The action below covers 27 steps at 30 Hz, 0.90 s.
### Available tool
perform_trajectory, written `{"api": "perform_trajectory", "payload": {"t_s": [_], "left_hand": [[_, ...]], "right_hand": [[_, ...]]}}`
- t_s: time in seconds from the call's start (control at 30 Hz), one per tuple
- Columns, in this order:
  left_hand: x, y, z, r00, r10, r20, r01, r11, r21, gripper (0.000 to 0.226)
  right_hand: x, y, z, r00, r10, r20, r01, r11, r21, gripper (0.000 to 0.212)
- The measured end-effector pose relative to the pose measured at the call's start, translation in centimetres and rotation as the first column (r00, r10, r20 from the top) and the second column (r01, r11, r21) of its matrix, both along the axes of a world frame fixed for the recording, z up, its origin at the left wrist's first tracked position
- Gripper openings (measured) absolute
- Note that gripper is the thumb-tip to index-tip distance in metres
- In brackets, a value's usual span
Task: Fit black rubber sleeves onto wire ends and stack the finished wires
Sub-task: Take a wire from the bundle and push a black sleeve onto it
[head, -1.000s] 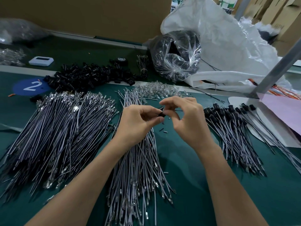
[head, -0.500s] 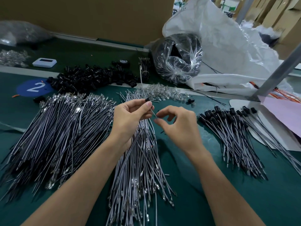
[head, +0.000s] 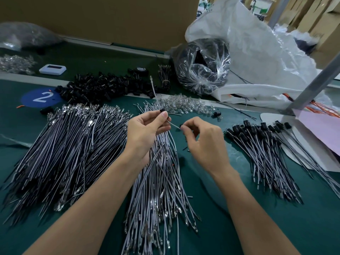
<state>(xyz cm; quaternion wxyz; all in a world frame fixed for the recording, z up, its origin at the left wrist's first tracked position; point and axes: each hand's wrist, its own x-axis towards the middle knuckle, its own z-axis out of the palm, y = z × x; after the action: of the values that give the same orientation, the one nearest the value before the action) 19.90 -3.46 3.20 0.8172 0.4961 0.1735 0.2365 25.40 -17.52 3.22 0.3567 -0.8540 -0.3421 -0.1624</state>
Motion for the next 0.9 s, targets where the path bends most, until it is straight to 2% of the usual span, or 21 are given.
{"api": "perform_trajectory", "payload": {"t_s": [0.07, 0.17, 0.23, 0.3, 0.4, 0.47, 0.57, 0.63, 0.73, 0.83, 0.9], "left_hand": [[0.0, 0.2, 0.2, 1.0, -0.019, 0.012, 0.021, 0.992, -0.122, 0.007], [-0.1, 0.3, 0.6, 0.994, -0.055, 0.094, 0.087, 0.92, -0.383, 0.009], [-0.2, 0.3, 0.7, 0.989, -0.058, 0.135, 0.114, 0.881, -0.459, 0.01], [-0.2, 0.3, 0.8, 0.987, -0.047, 0.155, 0.116, 0.875, -0.471, 0.011], [-0.2, 0.6, 0.6, 0.987, -0.033, 0.155, 0.093, 0.913, -0.397, 0.007], [-0.1, 0.7, 0.4, 0.988, -0.052, 0.143, 0.091, 0.955, -0.282, 0.015], [0.0, 0.3, 0.1, 0.988, -0.105, 0.115, 0.114, 0.991, -0.075, 0.024], [0.1, 0.1, 0.0, 0.987, -0.122, 0.106, 0.123, 0.992, -0.005, 0.024], [0.1, 0.2, 0.0, 0.987, -0.111, 0.115, 0.111, 0.994, 0.005, 0.022], [0.0, 0.3, 0.0, 0.986, -0.108, 0.125, 0.109, 0.994, 0.001, 0.016], [0.1, 0.4, -0.1, 0.988, -0.101, 0.121, 0.102, 0.995, -0.003, 0.011]], "right_hand": [[-0.1, 0.2, 0.0, 0.998, 0.024, -0.063, -0.017, 0.995, 0.099, 0.009], [-0.3, 0.6, -0.2, 0.977, 0.072, -0.202, -0.017, 0.965, 0.261, 0.012], [-0.2, 0.9, -0.3, 0.945, 0.108, -0.307, -0.015, 0.957, 0.291, 0.018], [0.0, 0.9, -0.4, 0.909, 0.123, -0.398, -0.005, 0.959, 0.284, 0.021], [0.4, 0.5, -0.2, 0.86, 0.149, -0.488, 0.026, 0.942, 0.333, 0.025], [0.6, 0.2, 0.1, 0.825, 0.167, -0.54, 0.057, 0.926, 0.373, 0.037], [0.5, 0.1, 0.5, 0.765, 0.171, -0.621, 0.065, 0.938, 0.339, 0.051], [0.4, 0.1, 0.6, 0.753, 0.173, -0.634, 0.049, 0.947, 0.317, 0.038], [0.6, -0.2, 0.7, 0.756, 0.184, -0.628, 0.021, 0.953, 0.304, 0.014], [0.7, -0.4, 0.7, 0.747, 0.219, -0.628, -0.023, 0.952, 0.305, 0.004], [0.6, -0.4, 0.7, 0.767, 0.236, -0.596, -0.055, 0.951, 0.304, 0.005]]}}
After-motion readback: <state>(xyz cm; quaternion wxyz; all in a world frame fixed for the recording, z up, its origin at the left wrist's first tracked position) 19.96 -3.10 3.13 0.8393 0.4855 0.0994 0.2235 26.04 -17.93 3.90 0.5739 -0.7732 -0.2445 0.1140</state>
